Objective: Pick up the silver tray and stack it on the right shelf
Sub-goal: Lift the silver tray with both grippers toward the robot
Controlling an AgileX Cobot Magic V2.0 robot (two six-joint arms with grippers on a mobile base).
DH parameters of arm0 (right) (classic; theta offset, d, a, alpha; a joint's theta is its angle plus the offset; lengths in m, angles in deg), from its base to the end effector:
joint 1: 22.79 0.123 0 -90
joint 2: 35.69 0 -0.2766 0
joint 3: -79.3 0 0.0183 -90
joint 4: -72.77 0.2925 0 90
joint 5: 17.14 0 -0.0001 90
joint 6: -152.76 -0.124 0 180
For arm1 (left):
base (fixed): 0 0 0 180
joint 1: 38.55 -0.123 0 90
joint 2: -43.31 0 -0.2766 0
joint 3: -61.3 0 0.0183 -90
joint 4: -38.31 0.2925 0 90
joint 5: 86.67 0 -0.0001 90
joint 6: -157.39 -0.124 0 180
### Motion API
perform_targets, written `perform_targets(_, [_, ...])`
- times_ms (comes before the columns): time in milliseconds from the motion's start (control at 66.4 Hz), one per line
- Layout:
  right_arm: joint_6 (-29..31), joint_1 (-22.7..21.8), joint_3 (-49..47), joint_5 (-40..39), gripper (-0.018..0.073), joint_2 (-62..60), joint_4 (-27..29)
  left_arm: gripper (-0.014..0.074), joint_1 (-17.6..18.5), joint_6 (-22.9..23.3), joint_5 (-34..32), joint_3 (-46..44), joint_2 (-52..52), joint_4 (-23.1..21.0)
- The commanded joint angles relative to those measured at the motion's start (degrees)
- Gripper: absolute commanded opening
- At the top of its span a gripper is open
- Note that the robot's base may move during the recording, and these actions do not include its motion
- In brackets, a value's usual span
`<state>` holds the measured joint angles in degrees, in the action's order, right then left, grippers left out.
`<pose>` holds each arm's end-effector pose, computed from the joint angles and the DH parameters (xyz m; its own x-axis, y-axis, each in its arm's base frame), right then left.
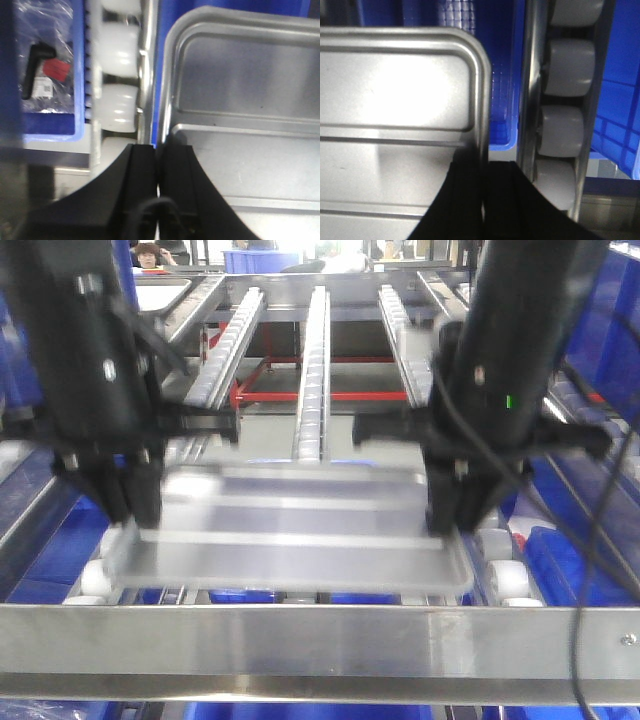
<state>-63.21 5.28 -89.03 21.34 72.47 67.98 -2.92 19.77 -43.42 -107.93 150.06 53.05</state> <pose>0.3515 0.1801 0.1412 -0.9346 0.1050 -0.3397 0.0536 0.9861 0.1571 0.3293 -0.2094 0.1543 -0.9247 0.0291 -0.3797 0.0483 0.9980 -0.0410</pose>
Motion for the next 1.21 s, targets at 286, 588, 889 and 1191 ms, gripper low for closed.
perform_targets(286, [-1.5, 0.4, -4.7, 10.4, 0.0052, -11.5, 0.1, -0.0085, 1.5, -1.4, 9.4, -4.3, -12.3, -2.1])
perform_targets(588, [-8.4, 8.2, -0.6, 14.7, 0.0052, -19.1, 1.7, -0.0085, 8.8, 4.7, 13.6, 0.9, -19.8, -4.5])
perform_targets(889, [-20.5, 18.4, 8.1, 16.6, 0.0055, -27.8, -1.9, -0.0085, 17.1, 12.9, 18.4, 6.7, -26.1, -2.6])
perform_targets(1191, [-32.4, 29.7, 10.6, 24.1, 0.0059, -33.5, -9.4, -0.0085, 30.4, 25.5, 24.7, 7.2, -28.0, 2.8])
